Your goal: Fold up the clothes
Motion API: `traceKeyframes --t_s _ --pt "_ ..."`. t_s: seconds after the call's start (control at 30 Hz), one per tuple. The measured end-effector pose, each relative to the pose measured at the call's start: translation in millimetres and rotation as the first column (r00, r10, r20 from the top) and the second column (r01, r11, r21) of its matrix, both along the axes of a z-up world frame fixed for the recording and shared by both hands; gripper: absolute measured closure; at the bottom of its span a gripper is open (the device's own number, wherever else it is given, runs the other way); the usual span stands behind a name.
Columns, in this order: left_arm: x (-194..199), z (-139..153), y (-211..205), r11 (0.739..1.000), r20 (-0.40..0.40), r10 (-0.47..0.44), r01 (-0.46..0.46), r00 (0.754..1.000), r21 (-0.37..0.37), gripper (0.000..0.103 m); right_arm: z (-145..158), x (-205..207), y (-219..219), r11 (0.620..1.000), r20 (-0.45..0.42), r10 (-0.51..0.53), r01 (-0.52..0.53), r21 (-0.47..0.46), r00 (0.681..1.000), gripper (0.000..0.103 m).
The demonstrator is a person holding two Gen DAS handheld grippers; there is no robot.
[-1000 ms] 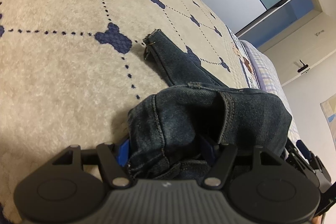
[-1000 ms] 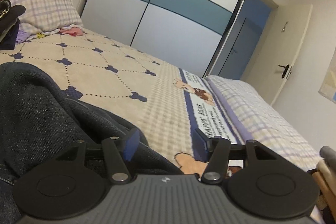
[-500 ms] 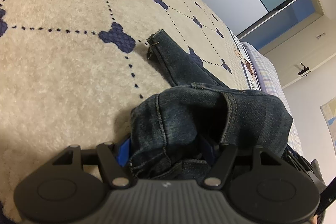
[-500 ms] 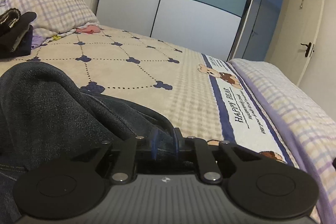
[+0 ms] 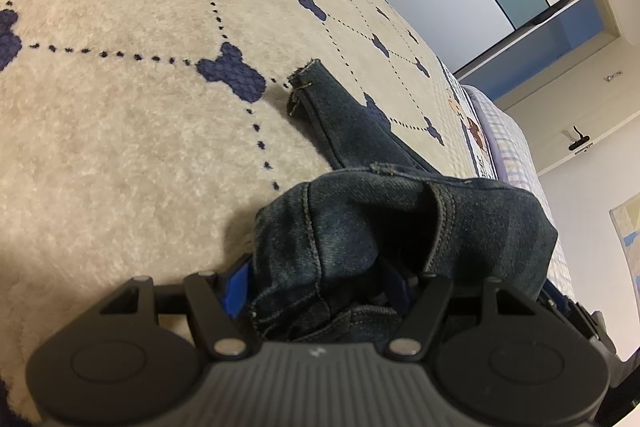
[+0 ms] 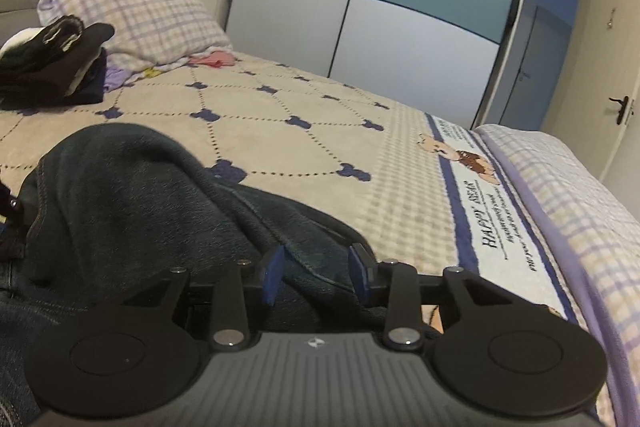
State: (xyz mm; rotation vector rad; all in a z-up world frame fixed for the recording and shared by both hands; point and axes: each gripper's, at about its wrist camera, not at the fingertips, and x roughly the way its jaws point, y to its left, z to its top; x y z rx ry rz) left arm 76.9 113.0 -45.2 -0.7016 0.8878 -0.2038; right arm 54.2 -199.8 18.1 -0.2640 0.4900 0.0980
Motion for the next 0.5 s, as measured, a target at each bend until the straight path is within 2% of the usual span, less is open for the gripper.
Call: traceKeyframes --t_s 0.2,0.37,0.5 --pt "-1 -1 1 1.0 0.001 0.0 0.0 1.0 0.0 0.035 -5 5 6 0.999 -0.006 -0.007 0.006 -0.037 1.0 0.065" --pt "-2 0 3 1.0 -0.003 0.003 -0.003 1.0 -0.005 0.035 -1 8 4 1.0 -0.024 -0.007 0.007 -0.018 1.0 0.065" --pt "-2 3 9 1.0 0.004 0.022 -0.022 1.0 0.005 0.035 6 5 8 0.999 -0.053 0.044 -0.044 -0.004 0.998 0.065"
